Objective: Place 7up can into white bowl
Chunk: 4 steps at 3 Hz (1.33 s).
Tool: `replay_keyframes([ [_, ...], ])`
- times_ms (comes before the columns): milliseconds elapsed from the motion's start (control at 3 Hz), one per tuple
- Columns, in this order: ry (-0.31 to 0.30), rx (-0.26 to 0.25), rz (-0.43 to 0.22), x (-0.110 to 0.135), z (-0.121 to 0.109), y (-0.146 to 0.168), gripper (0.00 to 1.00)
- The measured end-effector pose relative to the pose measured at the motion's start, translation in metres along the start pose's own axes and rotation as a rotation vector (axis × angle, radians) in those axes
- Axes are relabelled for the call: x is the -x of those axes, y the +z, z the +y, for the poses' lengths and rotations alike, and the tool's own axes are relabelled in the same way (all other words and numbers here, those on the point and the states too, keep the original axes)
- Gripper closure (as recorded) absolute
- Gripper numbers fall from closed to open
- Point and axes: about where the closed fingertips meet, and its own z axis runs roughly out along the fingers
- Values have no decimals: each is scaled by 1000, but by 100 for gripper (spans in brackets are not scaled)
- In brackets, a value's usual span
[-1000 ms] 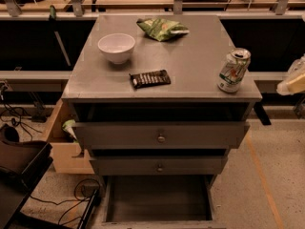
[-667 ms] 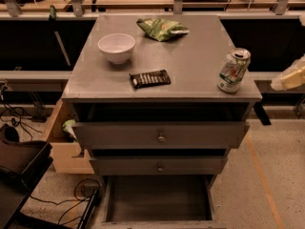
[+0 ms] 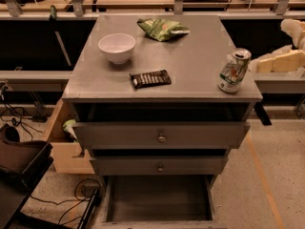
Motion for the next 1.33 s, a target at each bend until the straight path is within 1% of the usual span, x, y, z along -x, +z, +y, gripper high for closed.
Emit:
replay_keyframes([
  [333, 42, 7, -122, -15, -13, 17, 0],
  [667, 66, 23, -218, -35, -17, 32, 0],
  [1000, 83, 39, -247, -47, -17, 41, 0],
  [1333, 100, 67, -251, -54, -15, 54, 0],
])
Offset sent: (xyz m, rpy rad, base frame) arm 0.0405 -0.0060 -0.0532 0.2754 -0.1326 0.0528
